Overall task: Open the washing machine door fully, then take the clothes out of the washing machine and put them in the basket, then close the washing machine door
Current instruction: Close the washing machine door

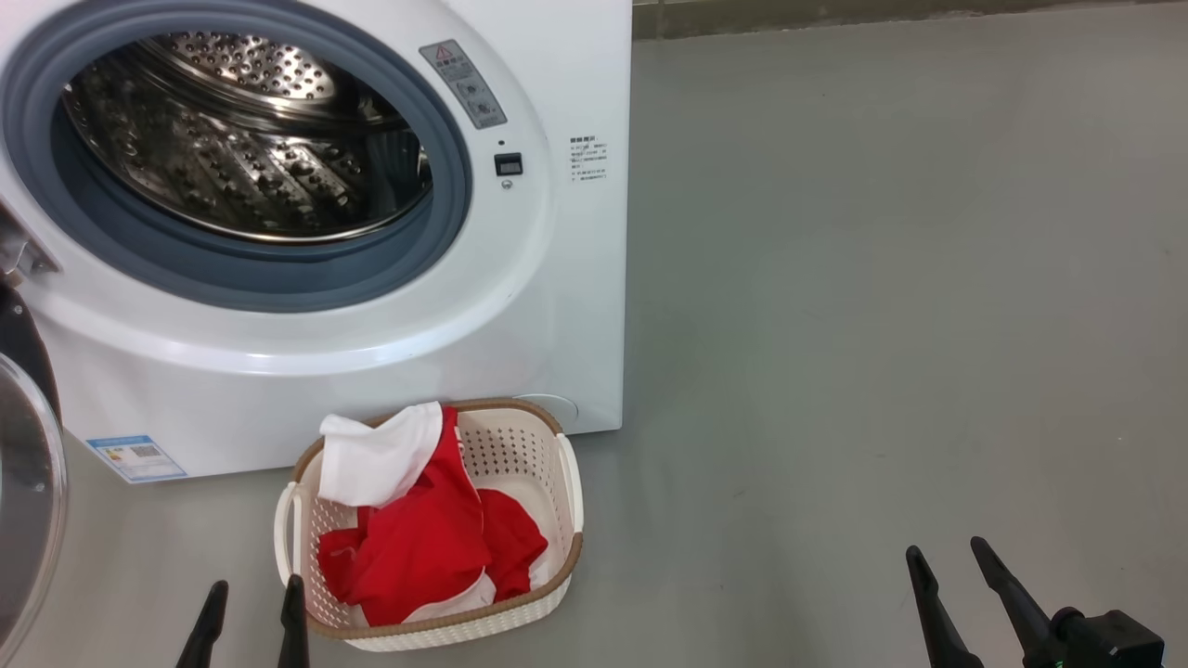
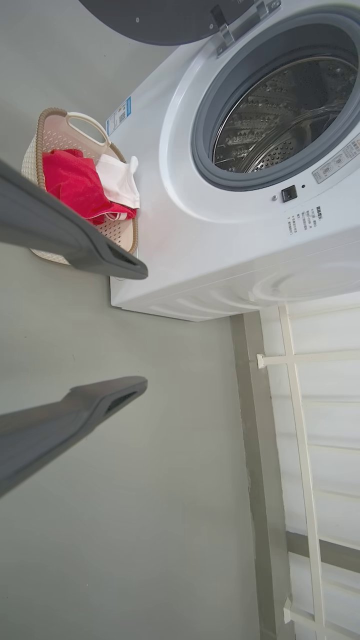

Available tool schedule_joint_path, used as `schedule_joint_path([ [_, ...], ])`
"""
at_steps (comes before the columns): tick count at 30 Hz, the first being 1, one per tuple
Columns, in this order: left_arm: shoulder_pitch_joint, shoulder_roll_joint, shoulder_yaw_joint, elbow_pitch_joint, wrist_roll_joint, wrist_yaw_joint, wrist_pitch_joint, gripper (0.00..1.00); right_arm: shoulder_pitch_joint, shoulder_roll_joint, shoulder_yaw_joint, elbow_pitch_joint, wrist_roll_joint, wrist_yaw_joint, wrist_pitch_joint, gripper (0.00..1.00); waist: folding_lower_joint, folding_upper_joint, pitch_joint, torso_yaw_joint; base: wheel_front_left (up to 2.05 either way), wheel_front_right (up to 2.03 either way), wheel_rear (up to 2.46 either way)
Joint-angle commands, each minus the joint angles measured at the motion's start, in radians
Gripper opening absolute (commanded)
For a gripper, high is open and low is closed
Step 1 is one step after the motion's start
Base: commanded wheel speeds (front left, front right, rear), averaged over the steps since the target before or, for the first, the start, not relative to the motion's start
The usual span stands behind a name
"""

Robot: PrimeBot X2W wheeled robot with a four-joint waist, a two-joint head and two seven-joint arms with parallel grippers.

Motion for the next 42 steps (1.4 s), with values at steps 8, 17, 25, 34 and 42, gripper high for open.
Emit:
schedule_joint_path([
  [8,-0.025,0.008,0.033,-0.005,-0.002,0.013,-0.008,1.0,-0.02,-0.016,0.021,-0.02,0.0,0.007,-0.006,1.0,0.0,0.0,-0.001,0.009,0.0,0.0,0.0],
  [17,-0.034,0.008,0.026,0.009,-0.014,0.021,-0.008,1.0,-0.021,-0.016,0.026,-0.019,0.0,0.007,-0.006,1.0,0.0,0.0,-0.004,0.061,0.0,0.0,0.0],
  [25,-0.012,0.008,0.011,0.011,-0.045,0.062,-0.008,1.0,-0.033,-0.041,0.08,-0.002,0.004,0.007,-0.006,1.0,0.0,0.0,-0.027,0.205,0.0,0.0,0.0],
  [34,0.042,0.008,-0.014,0.011,-0.075,0.109,-0.008,1.0,-0.073,-0.071,0.149,0.022,0.014,0.007,-0.006,1.0,0.0,0.0,-0.067,0.389,0.0,0.0,0.0],
  [42,0.067,0.008,-0.032,-0.011,-0.095,0.134,-0.008,1.0,-0.11,-0.089,0.225,0.038,0.016,0.007,-0.006,1.0,0.0,0.0,-0.065,0.524,0.0,0.0,0.0],
])
